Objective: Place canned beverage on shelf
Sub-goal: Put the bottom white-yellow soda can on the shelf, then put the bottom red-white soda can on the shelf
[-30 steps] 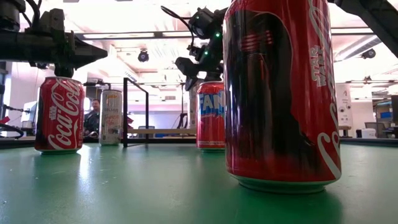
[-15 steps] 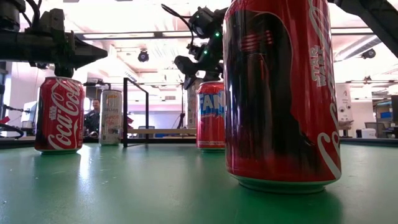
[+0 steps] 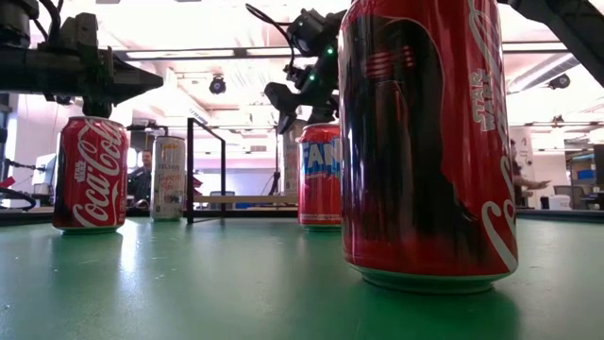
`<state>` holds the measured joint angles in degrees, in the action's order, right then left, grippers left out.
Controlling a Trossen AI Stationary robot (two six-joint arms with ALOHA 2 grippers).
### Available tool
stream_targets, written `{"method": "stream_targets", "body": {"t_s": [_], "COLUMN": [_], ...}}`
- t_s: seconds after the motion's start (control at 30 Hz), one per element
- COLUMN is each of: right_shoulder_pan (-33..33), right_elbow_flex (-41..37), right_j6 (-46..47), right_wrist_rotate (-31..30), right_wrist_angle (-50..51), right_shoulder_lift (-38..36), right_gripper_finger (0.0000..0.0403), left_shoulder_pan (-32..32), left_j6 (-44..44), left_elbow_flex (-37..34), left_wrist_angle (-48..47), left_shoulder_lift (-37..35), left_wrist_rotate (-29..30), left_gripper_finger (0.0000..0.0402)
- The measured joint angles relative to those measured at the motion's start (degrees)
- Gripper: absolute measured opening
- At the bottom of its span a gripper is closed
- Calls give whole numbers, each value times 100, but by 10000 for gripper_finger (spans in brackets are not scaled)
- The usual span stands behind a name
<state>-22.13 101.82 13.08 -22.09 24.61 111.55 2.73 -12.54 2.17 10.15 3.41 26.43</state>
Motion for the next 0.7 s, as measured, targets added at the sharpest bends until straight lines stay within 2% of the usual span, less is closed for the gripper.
{"method": "stream_targets", "body": {"t_s": [0.27,0.7], "right_shoulder_pan": [13,95], "right_elbow_flex": [0,9], "right_j6": [112,603], "right_wrist_rotate": [-34,42], "right_wrist_angle": [183,1258], "right_shoulder_lift": [-25,-437], "right_gripper_finger": [362,368], "left_shoulder_pan": [0,-1], "left_j6": [0,1], "left_elbow_flex": [0,2], "left_wrist_angle": [1,2], "left_shoulder_lift": [0,1], "left_wrist_rotate": [0,-1], "left_gripper_finger": [0,0]}}
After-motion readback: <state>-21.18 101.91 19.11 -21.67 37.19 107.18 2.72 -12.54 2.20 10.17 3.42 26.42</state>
